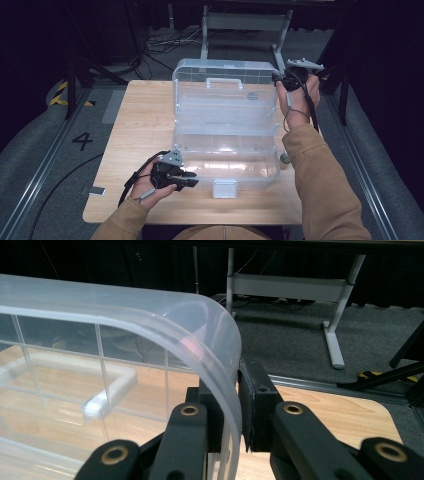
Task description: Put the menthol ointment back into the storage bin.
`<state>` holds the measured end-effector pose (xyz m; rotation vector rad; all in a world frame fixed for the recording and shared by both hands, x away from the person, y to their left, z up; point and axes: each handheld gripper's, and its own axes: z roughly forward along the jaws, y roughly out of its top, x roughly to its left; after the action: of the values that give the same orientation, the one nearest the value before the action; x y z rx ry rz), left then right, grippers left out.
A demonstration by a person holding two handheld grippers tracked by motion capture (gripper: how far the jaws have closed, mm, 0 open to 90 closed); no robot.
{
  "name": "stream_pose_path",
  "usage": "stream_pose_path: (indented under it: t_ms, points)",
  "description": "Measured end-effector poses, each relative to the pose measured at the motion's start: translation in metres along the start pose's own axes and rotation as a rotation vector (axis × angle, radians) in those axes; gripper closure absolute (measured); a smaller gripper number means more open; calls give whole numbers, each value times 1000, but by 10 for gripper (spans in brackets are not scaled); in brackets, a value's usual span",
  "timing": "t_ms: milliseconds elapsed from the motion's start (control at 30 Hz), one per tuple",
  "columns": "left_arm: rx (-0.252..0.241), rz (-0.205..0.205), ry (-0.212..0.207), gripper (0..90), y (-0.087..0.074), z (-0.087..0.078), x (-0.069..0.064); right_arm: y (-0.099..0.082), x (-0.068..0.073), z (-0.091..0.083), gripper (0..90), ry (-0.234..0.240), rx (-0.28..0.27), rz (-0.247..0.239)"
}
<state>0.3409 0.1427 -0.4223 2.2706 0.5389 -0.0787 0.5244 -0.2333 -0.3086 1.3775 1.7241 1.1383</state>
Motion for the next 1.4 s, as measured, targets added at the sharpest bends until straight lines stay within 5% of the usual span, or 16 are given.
stream_pose_path:
  t_ms: [1400]
  points:
    - [7, -7, 1, 720, 1, 1, 0, 0, -13, 42, 819, 28, 70, 44]
